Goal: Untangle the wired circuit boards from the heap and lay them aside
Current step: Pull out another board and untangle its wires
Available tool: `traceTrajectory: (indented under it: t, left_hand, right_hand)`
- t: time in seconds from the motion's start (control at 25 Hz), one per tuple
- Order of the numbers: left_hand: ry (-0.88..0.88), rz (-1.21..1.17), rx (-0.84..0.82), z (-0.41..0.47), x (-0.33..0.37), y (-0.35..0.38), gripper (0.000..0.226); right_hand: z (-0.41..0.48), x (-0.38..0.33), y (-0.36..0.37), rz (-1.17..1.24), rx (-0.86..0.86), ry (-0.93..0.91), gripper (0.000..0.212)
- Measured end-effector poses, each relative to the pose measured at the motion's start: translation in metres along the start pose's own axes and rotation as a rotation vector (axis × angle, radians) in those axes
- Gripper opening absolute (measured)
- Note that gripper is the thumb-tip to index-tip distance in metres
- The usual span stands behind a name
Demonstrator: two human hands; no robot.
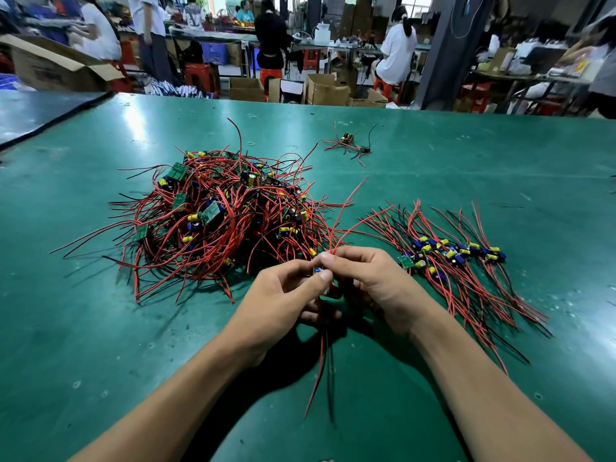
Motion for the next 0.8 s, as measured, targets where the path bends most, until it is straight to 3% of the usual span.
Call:
traceTrajectory:
  t: [0.32, 0.56, 0.8]
  left_hand:
    - [-0.092, -0.06, -0.041, 0.0, 0.001, 0.001, 0.009]
    - [0.017, 0.099, -0.02, -0.002, -0.003, 0.002, 0.016]
    - [0.033, 0.146, -0.007, -0.002, -0.004, -0.001, 0.022]
  right_hand:
    - [0.004, -0.004, -0.011, -0.151, 0.149, -0.124, 0.024]
    - [0.003, 0.001, 0.001, -0.088, 0.017, -0.051, 0.026]
    - [0.009, 0.009, 0.009, -0.175, 0.041, -0.066, 0.032]
Point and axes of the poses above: each hand's wrist, its own z-axis towards the middle knuckle, its own y-axis out of the palm, x = y × z, the point moved 1 cm from there along z, towards the middle knuckle, and after that the axes turned 15 degrees about y, right-handed, at the moved point
